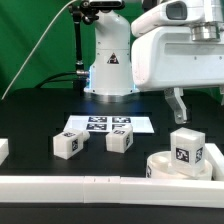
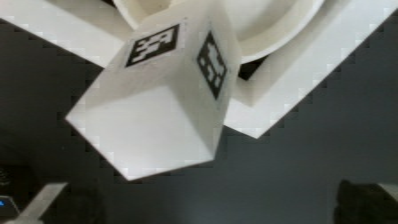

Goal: Assemble stool

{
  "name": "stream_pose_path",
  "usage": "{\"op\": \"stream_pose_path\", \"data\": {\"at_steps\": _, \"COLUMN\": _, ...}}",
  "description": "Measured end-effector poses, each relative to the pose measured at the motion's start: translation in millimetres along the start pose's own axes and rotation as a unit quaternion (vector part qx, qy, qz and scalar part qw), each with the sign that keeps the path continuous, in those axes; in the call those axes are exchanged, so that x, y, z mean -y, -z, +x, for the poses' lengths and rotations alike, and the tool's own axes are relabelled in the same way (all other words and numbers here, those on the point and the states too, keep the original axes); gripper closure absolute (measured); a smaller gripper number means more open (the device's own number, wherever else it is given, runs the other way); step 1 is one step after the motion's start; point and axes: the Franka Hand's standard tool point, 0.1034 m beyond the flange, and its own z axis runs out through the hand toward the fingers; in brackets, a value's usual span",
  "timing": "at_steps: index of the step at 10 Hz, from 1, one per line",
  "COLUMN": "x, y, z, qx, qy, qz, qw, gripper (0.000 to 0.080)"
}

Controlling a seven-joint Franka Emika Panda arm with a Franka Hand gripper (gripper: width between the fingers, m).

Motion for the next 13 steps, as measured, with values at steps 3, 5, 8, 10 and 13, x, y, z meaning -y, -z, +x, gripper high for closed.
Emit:
{"op": "stream_pose_path", "data": {"at_steps": 3, "x": 2.1, "y": -1.4, "z": -2.9, "qx": 0.014, "qy": 0.051, "qz": 0.008, "qw": 0.999, "gripper": 0.0151}}
{"op": "stream_pose_path", "data": {"at_steps": 5, "x": 4.5, "y": -2.3, "z": -5.7, "qx": 0.035, "qy": 0.068, "qz": 0.018, "qw": 0.997, "gripper": 0.0151}}
{"op": "stream_pose_path", "data": {"at_steps": 8, "x": 18.8, "y": -3.3, "z": 5.5, "qx": 0.161, "qy": 0.125, "qz": 0.066, "qw": 0.977, "gripper": 0.0151}}
{"op": "stream_pose_path", "data": {"at_steps": 10, "x": 19.3, "y": -4.6, "z": 8.3, "qx": 0.165, "qy": 0.139, "qz": 0.069, "qw": 0.974, "gripper": 0.0151}}
{"op": "stream_pose_path", "data": {"at_steps": 13, "x": 6.7, "y": -10.0, "z": 1.4, "qx": 0.154, "qy": 0.308, "qz": 0.099, "qw": 0.933, "gripper": 0.0151}}
